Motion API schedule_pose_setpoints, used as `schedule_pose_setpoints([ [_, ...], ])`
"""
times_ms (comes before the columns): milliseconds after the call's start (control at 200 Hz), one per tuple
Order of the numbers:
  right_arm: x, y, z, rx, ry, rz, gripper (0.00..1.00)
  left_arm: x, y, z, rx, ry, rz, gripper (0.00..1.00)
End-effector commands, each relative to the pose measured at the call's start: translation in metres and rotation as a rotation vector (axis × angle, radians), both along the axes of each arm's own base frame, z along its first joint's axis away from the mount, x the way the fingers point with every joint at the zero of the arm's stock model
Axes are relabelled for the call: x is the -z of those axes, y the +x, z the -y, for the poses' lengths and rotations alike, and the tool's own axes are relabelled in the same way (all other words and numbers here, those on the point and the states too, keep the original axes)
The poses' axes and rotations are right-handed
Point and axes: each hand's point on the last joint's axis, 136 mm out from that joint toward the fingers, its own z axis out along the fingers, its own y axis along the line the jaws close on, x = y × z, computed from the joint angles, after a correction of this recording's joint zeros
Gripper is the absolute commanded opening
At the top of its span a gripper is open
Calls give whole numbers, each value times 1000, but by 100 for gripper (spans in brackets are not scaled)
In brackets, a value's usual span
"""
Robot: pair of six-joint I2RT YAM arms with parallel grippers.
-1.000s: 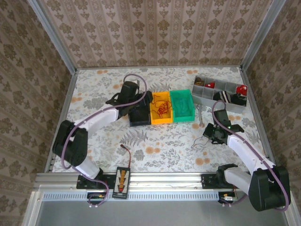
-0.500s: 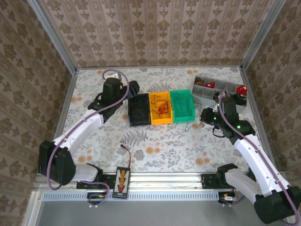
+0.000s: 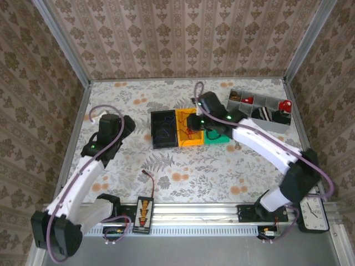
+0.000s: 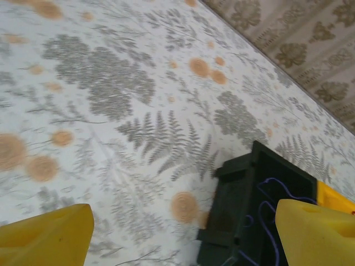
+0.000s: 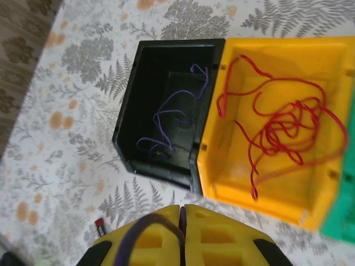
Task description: Untangle the cables
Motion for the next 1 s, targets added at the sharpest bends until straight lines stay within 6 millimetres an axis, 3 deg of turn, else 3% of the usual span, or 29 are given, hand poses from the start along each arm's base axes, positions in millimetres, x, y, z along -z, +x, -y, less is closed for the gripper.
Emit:
schedule_pose_setpoints([
  [0, 5, 24, -17, -40, -71, 30, 0, 6, -25, -22, -69, 16, -30, 86],
  [280, 45, 73, -55, -61, -177, 6, 0, -5, -36, -33, -67, 49, -36, 86],
  [485, 66, 80, -81, -100, -238, 34, 0, -7, -33, -30, -55, 39, -31, 86],
  [525, 70, 79, -84, -106, -240, 28, 5, -7, -32, -29, -52, 39, -31, 86],
  [630, 77, 74, -97, -147, -214, 15, 30, -8, -30, -27, -44, 36, -31, 86],
  [765, 71, 74, -97, -144, -210, 24, 50, -9, -26, -24, -28, 34, -27, 86],
  [995, 27, 78, -88, -110, -181, 130, 57, -9, -18, -14, 28, 25, -21, 86],
])
